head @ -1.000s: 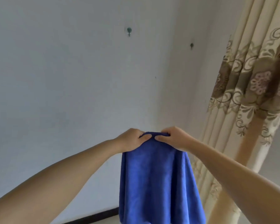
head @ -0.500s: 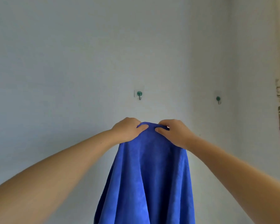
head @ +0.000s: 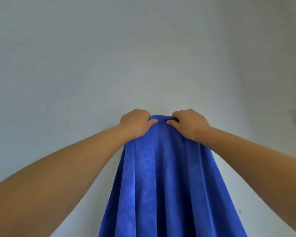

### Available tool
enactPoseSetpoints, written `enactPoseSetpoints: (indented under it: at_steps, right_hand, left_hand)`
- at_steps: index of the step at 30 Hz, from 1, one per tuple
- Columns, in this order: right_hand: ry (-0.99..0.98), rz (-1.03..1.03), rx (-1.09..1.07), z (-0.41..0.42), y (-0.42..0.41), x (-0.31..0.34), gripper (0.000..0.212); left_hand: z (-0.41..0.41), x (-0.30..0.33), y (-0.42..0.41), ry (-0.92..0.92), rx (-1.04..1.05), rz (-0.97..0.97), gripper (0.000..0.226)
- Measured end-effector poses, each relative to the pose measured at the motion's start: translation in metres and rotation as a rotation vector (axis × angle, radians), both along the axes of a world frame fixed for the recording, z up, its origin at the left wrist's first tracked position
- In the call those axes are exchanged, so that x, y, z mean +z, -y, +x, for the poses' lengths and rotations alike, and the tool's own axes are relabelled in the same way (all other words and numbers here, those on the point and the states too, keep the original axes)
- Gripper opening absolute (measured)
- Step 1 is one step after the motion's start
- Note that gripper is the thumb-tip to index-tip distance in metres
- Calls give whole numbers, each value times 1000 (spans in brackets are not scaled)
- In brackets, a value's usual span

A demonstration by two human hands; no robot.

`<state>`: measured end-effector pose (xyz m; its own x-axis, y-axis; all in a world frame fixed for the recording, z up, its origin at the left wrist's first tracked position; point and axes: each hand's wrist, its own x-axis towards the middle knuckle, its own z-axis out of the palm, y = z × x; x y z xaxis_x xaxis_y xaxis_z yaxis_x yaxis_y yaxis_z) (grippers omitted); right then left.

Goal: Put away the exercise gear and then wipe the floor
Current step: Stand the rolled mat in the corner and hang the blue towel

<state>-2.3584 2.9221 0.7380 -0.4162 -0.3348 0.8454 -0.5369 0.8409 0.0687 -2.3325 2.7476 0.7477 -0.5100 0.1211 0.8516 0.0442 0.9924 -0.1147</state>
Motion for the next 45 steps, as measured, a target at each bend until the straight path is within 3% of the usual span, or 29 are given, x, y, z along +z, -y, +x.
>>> enactPoseSetpoints:
  at_steps: [4, 7, 10, 16, 19, 22, 25, 28, 32, 37, 45]
  right_hand:
    - [-18, 19, -23, -41, 12, 16, 31]
    - [-35, 97, -104, -60, 19, 10, 31]
    - [-26, 136, -168, -66, 21, -3, 34]
    - [107, 63, -175, -60, 40, -28, 34]
    - [142, 25, -197, -47, 45, -37, 20]
    - [184, 39, -227, -32, 45, -58, 22]
    - [178, 62, -240, -28, 38, -97, 22]
    - [219, 15, -190, -13, 22, -143, 36]
    - [144, 68, -191, 12, 8, -210, 45]
    - [-48, 84, -33, 39, 14, -297, 45]
    - [350, 282, 123, 88, 25, -491, 43]
  left_hand:
    - [-34, 17, 3, -28, 94, -27, 46]
    - [-48, 6, 9, -94, 229, -253, 44]
    - [-57, -21, 17, -112, 199, -381, 28]
    - [-66, -56, -4, -72, 127, -84, 38]
    - [-62, -59, -9, 5, 102, 67, 36]
    - [-51, -68, -8, 105, 38, 211, 34]
    - [-29, -99, -1, 205, -122, 306, 38]
    - [-1, -145, 11, 261, -297, 387, 29]
    - [30, -217, 25, 212, -294, 399, 35]
    - [64, -304, 18, 292, -269, 348, 40]
    - [135, -488, 2, 570, -97, 299, 45]
